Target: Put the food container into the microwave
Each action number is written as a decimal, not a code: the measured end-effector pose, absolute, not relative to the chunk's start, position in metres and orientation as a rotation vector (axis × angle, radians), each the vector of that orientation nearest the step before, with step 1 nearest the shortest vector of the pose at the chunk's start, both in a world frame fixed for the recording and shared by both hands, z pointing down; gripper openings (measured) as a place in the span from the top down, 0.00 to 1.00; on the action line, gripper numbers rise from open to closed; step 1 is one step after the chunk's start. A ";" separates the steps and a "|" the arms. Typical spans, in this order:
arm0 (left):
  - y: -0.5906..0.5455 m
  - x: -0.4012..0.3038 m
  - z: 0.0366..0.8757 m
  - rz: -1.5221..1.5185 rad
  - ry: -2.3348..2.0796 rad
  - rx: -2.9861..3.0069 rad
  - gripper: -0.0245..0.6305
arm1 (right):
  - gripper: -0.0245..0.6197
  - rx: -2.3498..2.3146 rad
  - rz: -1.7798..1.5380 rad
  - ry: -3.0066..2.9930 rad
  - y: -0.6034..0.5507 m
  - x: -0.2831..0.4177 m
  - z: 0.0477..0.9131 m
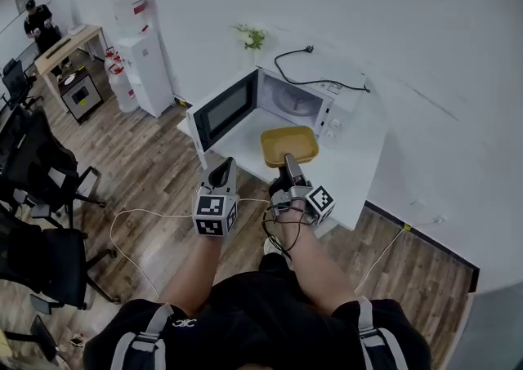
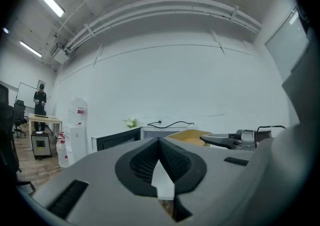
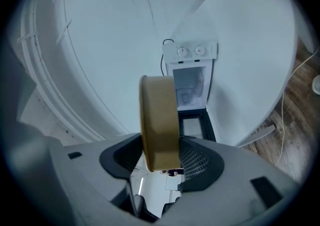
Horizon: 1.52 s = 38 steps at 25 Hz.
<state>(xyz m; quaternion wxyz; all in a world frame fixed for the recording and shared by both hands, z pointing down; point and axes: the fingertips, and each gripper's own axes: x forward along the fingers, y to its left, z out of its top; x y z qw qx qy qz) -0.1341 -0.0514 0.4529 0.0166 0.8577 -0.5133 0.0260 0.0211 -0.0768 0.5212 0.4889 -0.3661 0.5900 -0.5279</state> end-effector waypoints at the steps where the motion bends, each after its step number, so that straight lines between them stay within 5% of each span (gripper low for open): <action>1: -0.064 -0.129 0.454 0.084 -1.595 2.667 0.96 | 0.60 -0.884 -1.286 1.433 -0.090 0.025 0.521; 21: -0.287 -0.026 0.476 0.217 -1.601 2.599 0.96 | 0.60 -0.896 -1.367 1.385 -0.315 0.112 0.568; 38: -0.372 -0.024 0.498 0.271 -1.574 2.570 0.96 | 0.60 -1.071 -1.227 1.286 -0.421 0.142 0.604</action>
